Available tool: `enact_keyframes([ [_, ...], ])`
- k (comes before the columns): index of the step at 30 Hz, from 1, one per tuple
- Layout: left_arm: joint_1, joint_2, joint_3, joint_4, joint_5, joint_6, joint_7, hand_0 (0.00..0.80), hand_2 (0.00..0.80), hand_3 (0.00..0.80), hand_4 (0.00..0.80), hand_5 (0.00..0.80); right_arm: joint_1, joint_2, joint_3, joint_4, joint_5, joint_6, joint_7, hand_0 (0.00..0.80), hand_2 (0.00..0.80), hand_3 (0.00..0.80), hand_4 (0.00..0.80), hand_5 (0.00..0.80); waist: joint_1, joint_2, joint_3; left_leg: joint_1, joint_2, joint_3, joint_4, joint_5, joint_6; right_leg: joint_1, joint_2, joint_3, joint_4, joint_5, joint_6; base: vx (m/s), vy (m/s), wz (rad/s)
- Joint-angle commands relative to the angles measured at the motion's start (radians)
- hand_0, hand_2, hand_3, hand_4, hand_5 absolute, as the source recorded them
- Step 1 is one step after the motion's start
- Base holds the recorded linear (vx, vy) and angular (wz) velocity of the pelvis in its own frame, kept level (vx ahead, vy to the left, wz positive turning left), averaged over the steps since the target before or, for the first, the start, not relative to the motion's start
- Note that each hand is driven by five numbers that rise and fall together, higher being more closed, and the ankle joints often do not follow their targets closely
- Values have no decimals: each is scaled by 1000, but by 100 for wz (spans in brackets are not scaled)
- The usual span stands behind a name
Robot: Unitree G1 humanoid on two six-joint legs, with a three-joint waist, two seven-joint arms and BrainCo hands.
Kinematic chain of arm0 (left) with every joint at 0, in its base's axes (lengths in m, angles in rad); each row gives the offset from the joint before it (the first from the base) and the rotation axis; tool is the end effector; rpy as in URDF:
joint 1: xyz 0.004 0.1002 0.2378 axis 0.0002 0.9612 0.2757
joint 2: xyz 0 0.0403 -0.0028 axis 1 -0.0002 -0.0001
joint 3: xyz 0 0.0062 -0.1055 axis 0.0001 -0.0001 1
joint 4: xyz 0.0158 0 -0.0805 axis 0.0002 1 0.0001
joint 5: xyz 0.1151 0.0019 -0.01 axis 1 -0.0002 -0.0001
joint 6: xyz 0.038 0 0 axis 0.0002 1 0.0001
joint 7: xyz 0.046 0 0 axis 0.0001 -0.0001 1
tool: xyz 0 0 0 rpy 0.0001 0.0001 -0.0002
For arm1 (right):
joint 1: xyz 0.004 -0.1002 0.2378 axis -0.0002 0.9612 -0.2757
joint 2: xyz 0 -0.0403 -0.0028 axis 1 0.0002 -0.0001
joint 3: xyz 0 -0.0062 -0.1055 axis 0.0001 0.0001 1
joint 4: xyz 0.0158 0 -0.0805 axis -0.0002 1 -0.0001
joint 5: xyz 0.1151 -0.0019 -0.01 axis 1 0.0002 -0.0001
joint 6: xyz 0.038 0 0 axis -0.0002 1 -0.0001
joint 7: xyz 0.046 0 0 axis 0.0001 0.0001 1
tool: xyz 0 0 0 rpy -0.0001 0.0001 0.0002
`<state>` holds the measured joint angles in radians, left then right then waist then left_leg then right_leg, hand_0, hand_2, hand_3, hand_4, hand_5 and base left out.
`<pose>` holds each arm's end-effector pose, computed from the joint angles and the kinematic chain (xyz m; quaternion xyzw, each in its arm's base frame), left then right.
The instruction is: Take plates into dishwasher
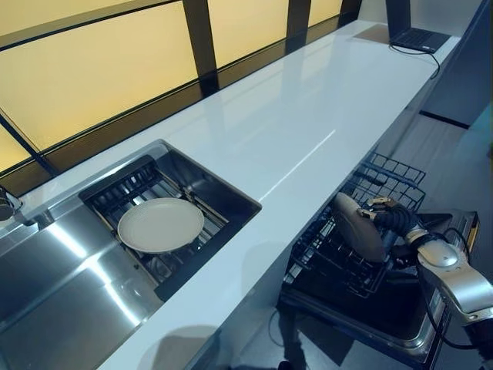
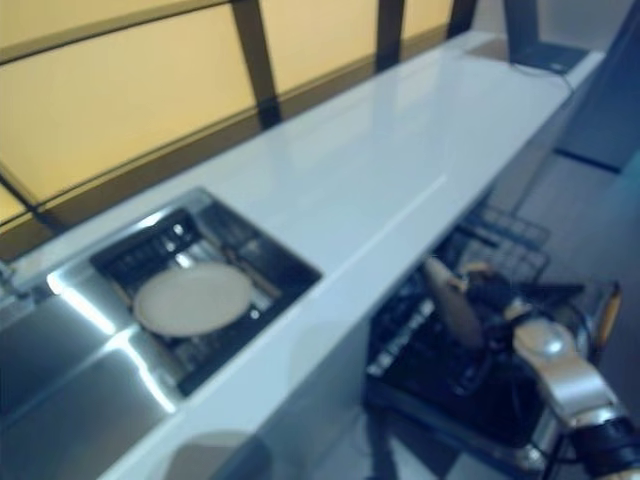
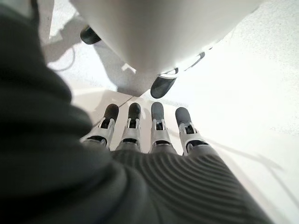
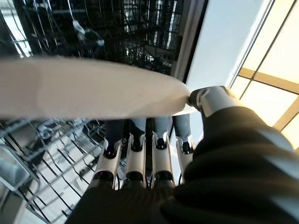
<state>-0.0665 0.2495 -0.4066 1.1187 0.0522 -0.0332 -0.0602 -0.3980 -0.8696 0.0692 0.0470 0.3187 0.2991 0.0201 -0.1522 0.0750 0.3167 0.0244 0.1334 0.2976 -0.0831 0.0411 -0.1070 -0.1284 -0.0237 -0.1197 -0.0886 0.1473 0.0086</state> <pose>0.1173 0.2009 -0.1233 0.2224 0.4992 -0.1479 0.8243 0.2763 -0.2733 0.1798 -0.2717 -0.0136 -0.0152 0.9622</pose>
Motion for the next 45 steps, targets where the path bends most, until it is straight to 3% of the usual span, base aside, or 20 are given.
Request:
enact_keyframes([
  [1, -129, 66, 7, 6, -19, -23, -5, 0, 0, 0, 0, 0, -74, 40, 47, -59, -53, -31, 25, 800, 800, 800, 800, 800, -23, -62, -35, -36, -2, -47, -4, 31, -6, 63, -34, 14, 33, -105, 62, 0, 0, 0],
  [14, -136, 64, -3, 2, -10, -15, -21, 0, 0, 0, 0, 0, -112, 8, 118, -28, -172, 1, 144, 800, 800, 800, 800, 800, -12, -56, -18, -44, -4, -46, -4, 36, -11, 66, -37, -2, 20, -100, 62, 0, 0, 0],
  [30, -150, 67, -14, -29, -7, 4, -32, 0, 0, 0, 0, 0, -171, -15, 177, 58, -291, 13, 211, 800, 800, 800, 800, 800, 8, -52, 4, -60, -4, -61, -4, 41, -14, 55, -38, -21, 23, -100, 61, 0, -1, 0],
  [45, -141, 63, -23, -54, -2, 8, -32, 0, 0, 0, 0, 0, -207, -12, 183, 152, -383, -3, 146, 800, 800, 800, 800, 800, 29, -50, 12, -62, -5, -64, -4, 40, -15, 58, -45, -47, 17, -95, 64, 4, -1, 2],
])
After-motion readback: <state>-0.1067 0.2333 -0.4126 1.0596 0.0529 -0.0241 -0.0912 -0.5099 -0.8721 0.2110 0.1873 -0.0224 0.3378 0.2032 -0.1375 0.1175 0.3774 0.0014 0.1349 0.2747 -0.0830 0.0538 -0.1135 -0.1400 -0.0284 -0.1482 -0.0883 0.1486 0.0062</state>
